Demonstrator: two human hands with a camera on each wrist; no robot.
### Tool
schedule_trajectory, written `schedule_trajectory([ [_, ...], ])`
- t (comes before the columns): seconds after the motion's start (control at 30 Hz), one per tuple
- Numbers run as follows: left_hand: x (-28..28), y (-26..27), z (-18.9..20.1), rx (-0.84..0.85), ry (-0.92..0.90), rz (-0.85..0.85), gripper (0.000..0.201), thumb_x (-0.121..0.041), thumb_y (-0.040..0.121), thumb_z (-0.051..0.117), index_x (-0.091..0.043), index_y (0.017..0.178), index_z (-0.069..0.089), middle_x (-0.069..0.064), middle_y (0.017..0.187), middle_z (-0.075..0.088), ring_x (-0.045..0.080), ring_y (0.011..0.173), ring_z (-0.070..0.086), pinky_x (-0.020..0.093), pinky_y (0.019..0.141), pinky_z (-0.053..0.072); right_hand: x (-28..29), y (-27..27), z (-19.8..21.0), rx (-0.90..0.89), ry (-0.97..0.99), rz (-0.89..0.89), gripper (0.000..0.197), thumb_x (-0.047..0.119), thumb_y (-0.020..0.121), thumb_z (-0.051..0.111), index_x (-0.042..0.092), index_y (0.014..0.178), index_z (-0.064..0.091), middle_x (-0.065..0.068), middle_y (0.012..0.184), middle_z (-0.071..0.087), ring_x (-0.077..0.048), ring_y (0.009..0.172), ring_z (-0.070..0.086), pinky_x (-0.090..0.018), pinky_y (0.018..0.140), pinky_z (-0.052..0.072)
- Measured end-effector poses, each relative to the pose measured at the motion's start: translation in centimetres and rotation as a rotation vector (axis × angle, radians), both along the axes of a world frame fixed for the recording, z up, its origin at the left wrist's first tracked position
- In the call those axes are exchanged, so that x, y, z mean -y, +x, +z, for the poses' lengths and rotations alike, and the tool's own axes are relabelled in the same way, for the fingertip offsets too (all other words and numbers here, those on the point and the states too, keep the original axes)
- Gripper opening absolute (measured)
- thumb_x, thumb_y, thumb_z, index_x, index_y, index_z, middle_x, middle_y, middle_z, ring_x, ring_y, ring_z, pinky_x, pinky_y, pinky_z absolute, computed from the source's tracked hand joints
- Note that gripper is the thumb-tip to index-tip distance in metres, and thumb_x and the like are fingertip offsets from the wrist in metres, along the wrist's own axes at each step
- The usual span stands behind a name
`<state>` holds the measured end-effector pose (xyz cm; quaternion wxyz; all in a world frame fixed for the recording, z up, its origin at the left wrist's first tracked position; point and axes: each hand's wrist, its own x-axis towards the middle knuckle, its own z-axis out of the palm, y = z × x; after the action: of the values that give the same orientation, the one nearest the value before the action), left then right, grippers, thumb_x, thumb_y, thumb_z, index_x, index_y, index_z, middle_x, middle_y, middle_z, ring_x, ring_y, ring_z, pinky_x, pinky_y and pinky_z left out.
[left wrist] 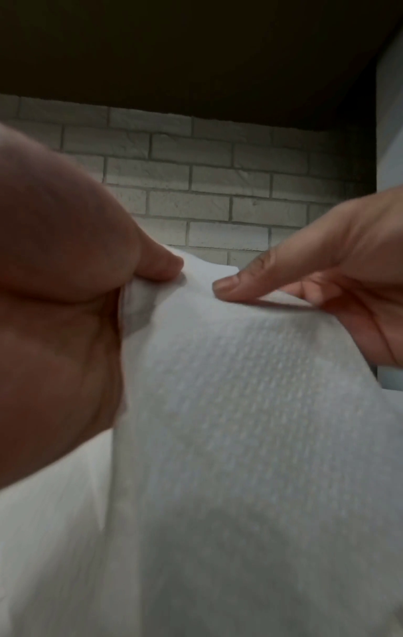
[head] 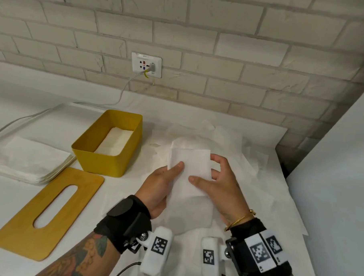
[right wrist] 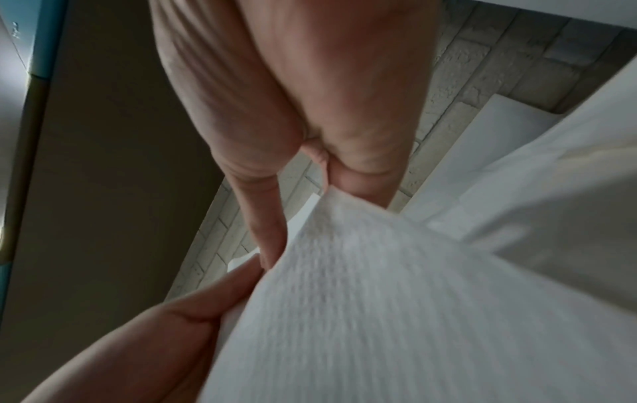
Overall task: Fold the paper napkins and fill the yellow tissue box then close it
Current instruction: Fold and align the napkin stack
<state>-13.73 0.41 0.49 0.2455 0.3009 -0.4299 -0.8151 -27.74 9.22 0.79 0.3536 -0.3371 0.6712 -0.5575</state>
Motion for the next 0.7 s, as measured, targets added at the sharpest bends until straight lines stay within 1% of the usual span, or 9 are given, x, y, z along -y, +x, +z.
schedule_trajectory([
  [0.13, 1.1, 0.2, 0.0, -0.001, -0.007, 0.085, 0.042, -0.034, 0.104, 0.051, -0.003, 0.131, 0.062, 0.020, 0.123, 0.071, 0.036, 0.113, 0.069, 0.051, 0.101, 0.051, -1.9, 1.3, -2.5, 0.061, 0.075, 0.059, 0.078, 0.009, 0.076, 0.086, 0.039, 0.134, 0.043, -0.004, 0.113, 0.074, -0.017, 0.098, 0.074, -0.042, 0.087, 0.062],
  [0.2, 1.9, 0.5, 0.3, -0.019, -0.031, 0.139, 0.039, -0.033, 0.104, 0.051, -0.006, 0.128, 0.063, 0.017, 0.121, 0.072, 0.032, 0.110, 0.071, 0.049, 0.098, 0.053, -3.4, 1.7, -3.4, 0.112, 0.149, 0.133, 0.075, 0.001, 0.077, 0.083, 0.033, 0.133, 0.044, -0.010, 0.105, 0.076, -0.024, 0.091, 0.076, -0.042, 0.081, 0.063],
  [0.3, 2.9, 1.0, 0.7, -0.063, -0.038, 0.190, 0.031, -0.029, 0.104, 0.051, -0.010, 0.122, 0.066, 0.011, 0.115, 0.075, 0.023, 0.100, 0.075, 0.039, 0.083, 0.060, -5.5, 0.6, -3.1, 0.096, 0.232, 0.212, 0.065, -0.005, 0.081, 0.077, 0.025, 0.131, 0.048, -0.015, 0.088, 0.073, -0.031, 0.075, 0.074, -0.038, 0.072, 0.062],
  [0.37, 3.2, 1.5, 0.6, -0.079, -0.032, 0.211, 0.029, -0.029, 0.103, 0.052, -0.011, 0.121, 0.067, 0.009, 0.113, 0.076, 0.021, 0.098, 0.075, 0.035, 0.076, 0.063, -6.3, -1.7, -2.1, -0.008, 0.252, 0.149, 0.048, 0.003, 0.085, 0.077, 0.022, 0.124, 0.056, -0.012, 0.084, 0.073, -0.030, 0.075, 0.075, -0.035, 0.071, 0.060],
  [0.43, 3.3, 1.8, 0.3, -0.074, -0.028, 0.222, 0.030, -0.029, 0.103, 0.052, -0.012, 0.123, 0.066, 0.009, 0.114, 0.076, 0.021, 0.098, 0.075, 0.034, 0.073, 0.063, -6.6, -4.8, -1.2, -0.107, 0.258, 0.025, 0.030, 0.011, 0.087, 0.077, 0.017, 0.114, 0.064, -0.009, 0.083, 0.075, -0.028, 0.076, 0.075, -0.038, 0.074, 0.061],
  [0.5, 3.0, 1.9, 0.2, -0.053, -0.020, 0.212, 0.030, -0.030, 0.103, 0.052, -0.013, 0.123, 0.066, 0.009, 0.115, 0.076, 0.022, 0.099, 0.075, 0.037, 0.075, 0.061, -6.5, -8.1, -0.8, -0.222, 0.278, -0.087, 0.019, 0.013, 0.089, 0.075, 0.017, 0.106, 0.069, -0.006, 0.086, 0.075, -0.025, 0.080, 0.075, -0.041, 0.080, 0.062],
  [0.57, 2.5, 1.9, 0.1, -0.038, -0.014, 0.196, 0.028, -0.030, 0.103, 0.051, -0.015, 0.120, 0.066, 0.008, 0.112, 0.077, 0.021, 0.097, 0.076, 0.036, 0.073, 0.062, -5.9, -11.3, -1.1, -0.395, 0.341, -0.152, 0.014, 0.017, 0.089, 0.074, 0.021, 0.102, 0.069, 0.002, 0.093, 0.074, -0.021, 0.091, 0.072, -0.040, 0.090, 0.058],
  [0.63, 2.0, 1.8, 0.1, -0.028, -0.020, 0.190, 0.024, -0.029, 0.103, 0.051, -0.016, 0.115, 0.068, 0.007, 0.108, 0.078, 0.020, 0.093, 0.076, 0.034, 0.071, 0.062, -5.2, -13.8, -1.3, -0.499, 0.444, -0.138, 0.025, 0.022, 0.088, 0.076, 0.021, 0.111, 0.067, 0.005, 0.106, 0.069, -0.020, 0.107, 0.066, -0.036, 0.099, 0.052],
  [0.7, 1.6, 1.7, 0.2, -0.022, -0.033, 0.183, 0.023, -0.027, 0.103, 0.051, -0.016, 0.114, 0.068, 0.007, 0.108, 0.078, 0.021, 0.093, 0.076, 0.038, 0.078, 0.060, -4.8, -15.4, -1.5, -0.533, 0.615, -0.080, 0.044, 0.029, 0.086, 0.078, 0.020, 0.124, 0.059, 0.001, 0.118, 0.060, -0.023, 0.118, 0.059, -0.034, 0.103, 0.046],
])
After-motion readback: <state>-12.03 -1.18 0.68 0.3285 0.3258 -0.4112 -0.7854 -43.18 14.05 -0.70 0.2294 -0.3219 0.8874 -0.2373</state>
